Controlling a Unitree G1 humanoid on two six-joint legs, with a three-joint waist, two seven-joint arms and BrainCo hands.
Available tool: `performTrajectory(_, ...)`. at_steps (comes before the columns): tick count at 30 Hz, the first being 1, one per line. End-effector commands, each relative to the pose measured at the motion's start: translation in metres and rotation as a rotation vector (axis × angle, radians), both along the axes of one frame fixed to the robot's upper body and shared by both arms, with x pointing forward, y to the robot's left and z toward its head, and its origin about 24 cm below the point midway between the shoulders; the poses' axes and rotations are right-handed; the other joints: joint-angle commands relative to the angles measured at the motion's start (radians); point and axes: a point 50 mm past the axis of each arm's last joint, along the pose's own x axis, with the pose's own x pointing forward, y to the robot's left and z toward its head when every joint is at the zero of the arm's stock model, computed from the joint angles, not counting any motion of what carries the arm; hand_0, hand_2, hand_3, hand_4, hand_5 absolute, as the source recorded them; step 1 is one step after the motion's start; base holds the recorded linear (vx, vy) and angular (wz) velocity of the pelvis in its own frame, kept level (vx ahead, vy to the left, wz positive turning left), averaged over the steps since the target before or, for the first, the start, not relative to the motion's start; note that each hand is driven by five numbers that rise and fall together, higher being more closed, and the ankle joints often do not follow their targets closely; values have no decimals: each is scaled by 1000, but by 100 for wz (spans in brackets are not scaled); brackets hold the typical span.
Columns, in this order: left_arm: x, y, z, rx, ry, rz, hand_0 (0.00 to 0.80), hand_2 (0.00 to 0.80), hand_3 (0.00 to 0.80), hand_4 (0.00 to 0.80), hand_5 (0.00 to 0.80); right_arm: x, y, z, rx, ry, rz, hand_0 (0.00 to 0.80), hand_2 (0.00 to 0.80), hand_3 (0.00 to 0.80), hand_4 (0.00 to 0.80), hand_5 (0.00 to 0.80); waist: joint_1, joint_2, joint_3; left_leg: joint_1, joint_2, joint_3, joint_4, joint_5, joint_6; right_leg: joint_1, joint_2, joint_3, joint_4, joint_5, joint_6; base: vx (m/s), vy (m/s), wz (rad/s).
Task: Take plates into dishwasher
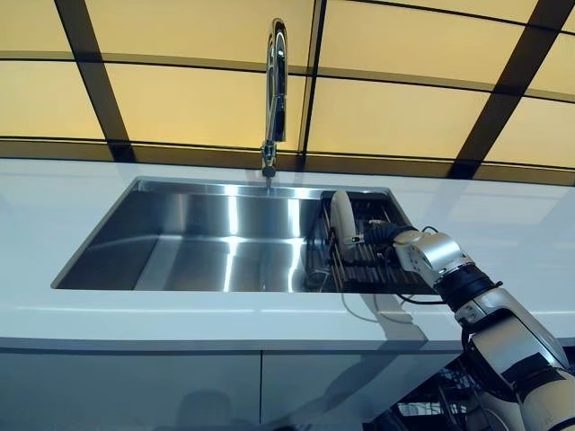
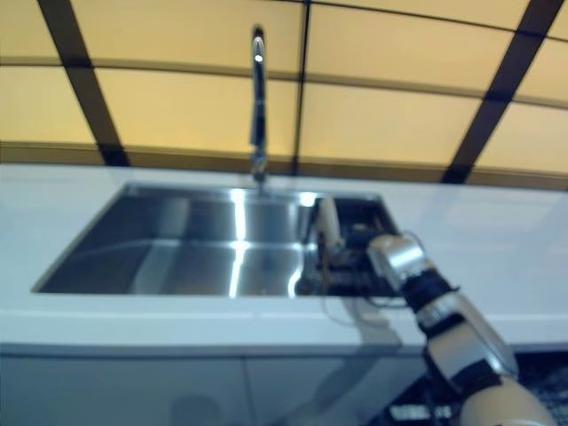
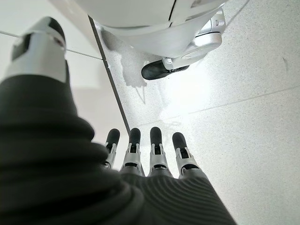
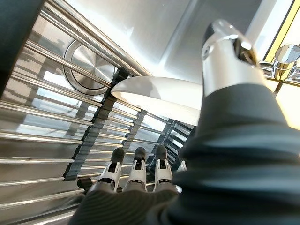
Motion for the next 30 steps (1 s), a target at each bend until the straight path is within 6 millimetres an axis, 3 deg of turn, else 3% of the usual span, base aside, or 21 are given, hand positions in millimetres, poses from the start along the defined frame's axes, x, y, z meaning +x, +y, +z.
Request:
performTrajectory(1,13,6,4,49,4,-40,0,0,0,0,0,16,11,59,-2,-197,19,0,0,0,0,0,25,-57,7,10,-33,3,-3,-27,16,61,-39,-19,6,-21,56,0,0,0)
performTrajectory(30,3,5,1,37,23,-33,0,0,0,0,0,19,1,66,-91,-209,-15,0,0,0,0,0,47,-63,23,3,-36,-8,-3,-26,18,59,-46,-33,9,-18,58,1,0,0)
